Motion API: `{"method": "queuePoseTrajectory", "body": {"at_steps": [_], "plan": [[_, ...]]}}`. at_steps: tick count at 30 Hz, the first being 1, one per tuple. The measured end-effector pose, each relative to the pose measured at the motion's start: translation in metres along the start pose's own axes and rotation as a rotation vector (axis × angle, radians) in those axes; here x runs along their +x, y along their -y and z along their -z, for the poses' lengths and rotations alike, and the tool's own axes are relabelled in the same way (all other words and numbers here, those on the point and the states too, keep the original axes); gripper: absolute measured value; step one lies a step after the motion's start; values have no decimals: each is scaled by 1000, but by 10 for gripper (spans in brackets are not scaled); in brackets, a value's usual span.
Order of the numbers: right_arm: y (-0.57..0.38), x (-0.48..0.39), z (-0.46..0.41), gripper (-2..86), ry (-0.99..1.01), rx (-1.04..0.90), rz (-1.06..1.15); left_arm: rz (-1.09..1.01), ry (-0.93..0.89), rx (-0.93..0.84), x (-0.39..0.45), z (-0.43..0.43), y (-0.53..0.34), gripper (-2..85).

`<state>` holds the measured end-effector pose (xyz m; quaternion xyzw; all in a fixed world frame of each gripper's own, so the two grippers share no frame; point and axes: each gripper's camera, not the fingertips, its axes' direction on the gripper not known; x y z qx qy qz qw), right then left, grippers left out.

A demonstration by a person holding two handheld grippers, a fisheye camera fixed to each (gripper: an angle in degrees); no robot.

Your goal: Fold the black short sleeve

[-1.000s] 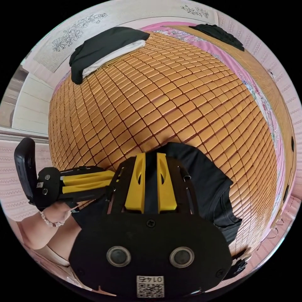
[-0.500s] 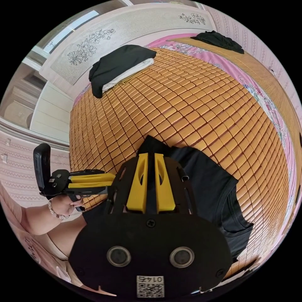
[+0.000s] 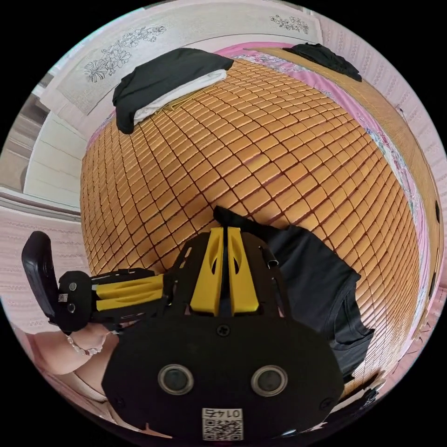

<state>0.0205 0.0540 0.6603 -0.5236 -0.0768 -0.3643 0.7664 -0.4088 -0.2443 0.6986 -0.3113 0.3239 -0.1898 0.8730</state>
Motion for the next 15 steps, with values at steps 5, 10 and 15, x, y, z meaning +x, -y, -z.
{"method": "queuePoseTrajectory", "body": {"at_steps": [5, 10, 15], "plan": [[-73, 54, 77, 16, 189, 303, -238, -202, -101, 189, 31, 27, -17, 4], [-161, 96, 80, 43, 77, 205, -453, -354, -144, 123, 59, 13, -39, 62], [-178, 110, 77, 71, 89, 147, -451, -415, -110, 22, 84, -28, -51, 69]]}}
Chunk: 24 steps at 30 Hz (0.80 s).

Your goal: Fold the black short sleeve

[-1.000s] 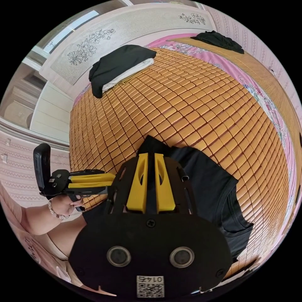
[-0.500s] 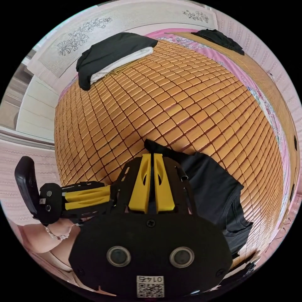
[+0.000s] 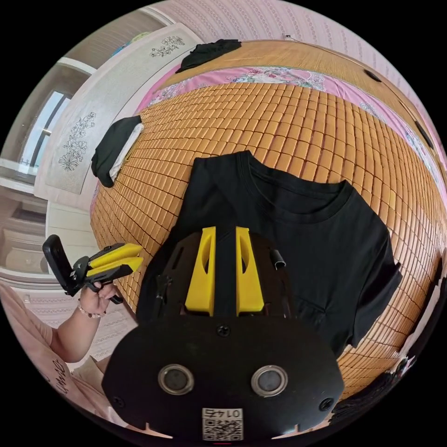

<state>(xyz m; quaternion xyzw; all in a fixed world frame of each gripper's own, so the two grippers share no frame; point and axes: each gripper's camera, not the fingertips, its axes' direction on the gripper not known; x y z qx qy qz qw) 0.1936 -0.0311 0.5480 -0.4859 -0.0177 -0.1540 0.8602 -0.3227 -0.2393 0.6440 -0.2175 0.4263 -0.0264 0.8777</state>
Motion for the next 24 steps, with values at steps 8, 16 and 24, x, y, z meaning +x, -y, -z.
{"method": "queuePoseTrajectory", "body": {"at_steps": [8, 16, 24], "plan": [[68, -43, -30, 78, -40, -33, 260, -37, 103, -180, 15, -87, 14, 74], [76, -59, -49, 4, -105, -110, 374, -13, 155, -200, 16, -127, 16, 10], [35, -18, 15, 78, -18, 22, 222, 14, 81, -227, 22, -154, 16, 70]]}}
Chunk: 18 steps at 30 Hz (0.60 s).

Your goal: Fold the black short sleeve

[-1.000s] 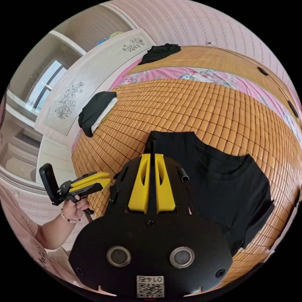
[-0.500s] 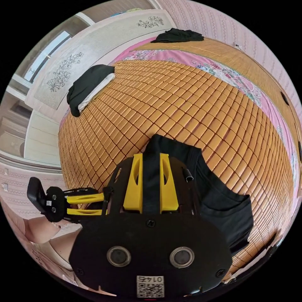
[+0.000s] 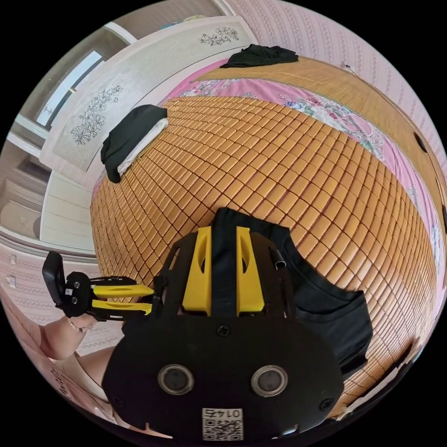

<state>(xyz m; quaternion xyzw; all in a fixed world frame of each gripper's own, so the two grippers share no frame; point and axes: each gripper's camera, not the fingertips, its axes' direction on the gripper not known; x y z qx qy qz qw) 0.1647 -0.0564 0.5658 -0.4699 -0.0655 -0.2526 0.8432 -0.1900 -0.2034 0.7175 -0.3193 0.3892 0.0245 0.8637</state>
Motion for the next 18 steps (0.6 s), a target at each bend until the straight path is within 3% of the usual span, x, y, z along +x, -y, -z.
{"method": "queuePoseTrajectory", "body": {"at_steps": [4, 11, 18], "plan": [[-82, 24, 63, 66, -91, 101, -134, -84, -45, -10, 27, -10, 8, 70], [-262, 76, 119, 63, -307, 53, -488, -325, -220, -77, 118, -86, 56, 57], [-350, 112, 139, 60, -304, 38, -655, -603, -158, -196, 234, -187, 118, 52]]}}
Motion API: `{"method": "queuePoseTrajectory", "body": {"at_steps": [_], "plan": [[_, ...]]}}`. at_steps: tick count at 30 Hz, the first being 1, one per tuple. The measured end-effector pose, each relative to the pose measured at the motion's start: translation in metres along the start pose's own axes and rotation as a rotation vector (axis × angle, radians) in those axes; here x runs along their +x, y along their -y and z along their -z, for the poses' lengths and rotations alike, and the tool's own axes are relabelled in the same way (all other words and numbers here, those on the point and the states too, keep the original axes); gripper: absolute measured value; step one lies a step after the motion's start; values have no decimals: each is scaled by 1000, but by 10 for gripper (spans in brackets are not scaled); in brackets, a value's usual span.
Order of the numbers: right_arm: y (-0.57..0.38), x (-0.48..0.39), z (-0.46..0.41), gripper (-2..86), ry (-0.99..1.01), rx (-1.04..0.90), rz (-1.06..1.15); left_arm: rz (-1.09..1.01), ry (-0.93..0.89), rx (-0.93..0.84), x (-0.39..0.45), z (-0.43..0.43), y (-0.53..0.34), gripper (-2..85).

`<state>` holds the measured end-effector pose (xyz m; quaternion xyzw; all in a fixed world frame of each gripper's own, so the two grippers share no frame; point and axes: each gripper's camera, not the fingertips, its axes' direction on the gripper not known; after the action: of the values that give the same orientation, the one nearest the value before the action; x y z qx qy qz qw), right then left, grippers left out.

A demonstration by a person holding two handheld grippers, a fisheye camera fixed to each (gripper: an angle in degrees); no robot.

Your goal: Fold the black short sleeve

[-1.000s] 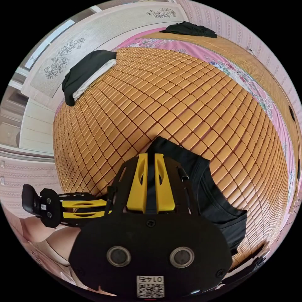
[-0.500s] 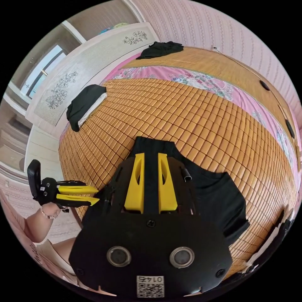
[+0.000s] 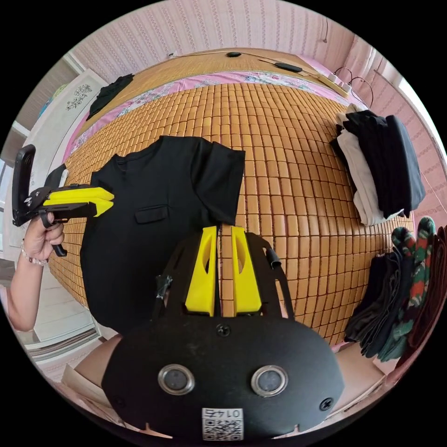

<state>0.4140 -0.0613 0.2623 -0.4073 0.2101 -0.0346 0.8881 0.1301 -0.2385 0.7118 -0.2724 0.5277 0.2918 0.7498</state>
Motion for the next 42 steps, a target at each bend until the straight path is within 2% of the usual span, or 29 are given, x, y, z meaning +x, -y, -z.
{"method": "queuePoseTrajectory", "body": {"at_steps": [7, 12, 20, 22, 27, 38, 42], "plan": [[-7, 42, -8, 81, 169, 55, -85, -114, 89, -83, 22, -89, 104, 52], [-9, 55, -18, 66, 155, 17, -90, -117, 163, -107, 28, -154, 171, 59], [-19, 71, -16, 50, 156, 11, -78, -150, 296, -234, 29, -236, 207, 62], [-20, 72, -15, 47, 158, 0, -66, -189, 332, -223, 32, -244, 208, 50], [-23, 82, -12, 44, 180, 0, -63, -236, 288, -217, 28, -259, 211, -1], [-26, 88, -6, 34, 156, 2, -50, -192, 232, -173, 3, -258, 218, -9], [-29, 88, 1, 25, 131, 52, -52, -158, 238, -65, -7, -226, 210, -10]]}}
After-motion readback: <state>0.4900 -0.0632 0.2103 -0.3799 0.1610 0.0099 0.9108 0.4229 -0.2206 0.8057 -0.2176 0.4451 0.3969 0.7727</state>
